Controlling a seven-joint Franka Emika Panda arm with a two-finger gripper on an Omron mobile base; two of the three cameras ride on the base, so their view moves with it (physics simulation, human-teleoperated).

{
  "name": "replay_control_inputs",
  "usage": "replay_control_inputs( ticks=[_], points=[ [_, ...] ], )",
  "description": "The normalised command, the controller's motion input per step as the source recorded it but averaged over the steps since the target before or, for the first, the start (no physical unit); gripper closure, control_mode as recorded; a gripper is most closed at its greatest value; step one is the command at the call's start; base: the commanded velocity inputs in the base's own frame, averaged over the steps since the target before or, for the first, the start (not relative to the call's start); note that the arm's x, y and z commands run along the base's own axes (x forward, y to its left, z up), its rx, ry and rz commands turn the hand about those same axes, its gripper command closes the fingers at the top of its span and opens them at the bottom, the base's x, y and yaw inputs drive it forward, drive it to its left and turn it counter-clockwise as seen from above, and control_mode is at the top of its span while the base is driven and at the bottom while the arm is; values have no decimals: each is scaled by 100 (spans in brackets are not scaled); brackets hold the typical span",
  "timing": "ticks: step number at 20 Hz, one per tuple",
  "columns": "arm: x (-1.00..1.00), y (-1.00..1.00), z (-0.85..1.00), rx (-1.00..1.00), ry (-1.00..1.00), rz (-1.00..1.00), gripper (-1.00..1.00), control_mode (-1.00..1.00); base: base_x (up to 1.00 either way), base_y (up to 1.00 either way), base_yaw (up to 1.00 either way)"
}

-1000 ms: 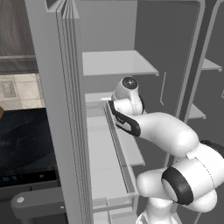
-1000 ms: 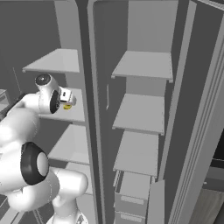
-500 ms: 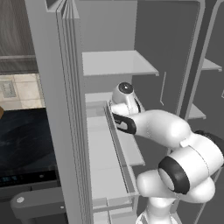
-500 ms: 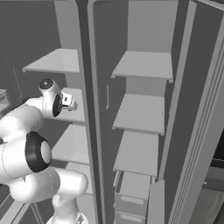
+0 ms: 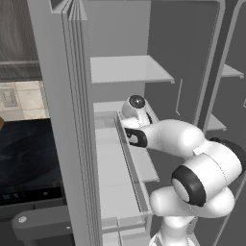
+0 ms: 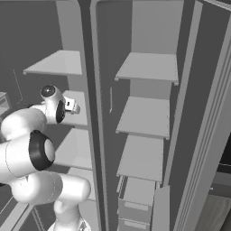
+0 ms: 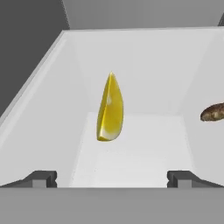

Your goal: Take the lemon wedge from the fridge and place it on the plate with fish on the dining counter.

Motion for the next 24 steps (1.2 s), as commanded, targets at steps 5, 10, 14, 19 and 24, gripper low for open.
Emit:
replay_control_inputs(
  ticks=[5,10,14,19,24],
  points=[
    [28,17,0,0,0,0,-100,-100,0,0,0],
    [34,9,0,0,0,0,-100,-100,0,0,0],
    [25,0,-4,0,0,0,-100,-100,0,0,0],
    [11,0,-17,-3,0,0,-100,-100,0,0,0],
    [0,0,-42,-2,1,0,-100,-100,0,0,0]
  ],
)
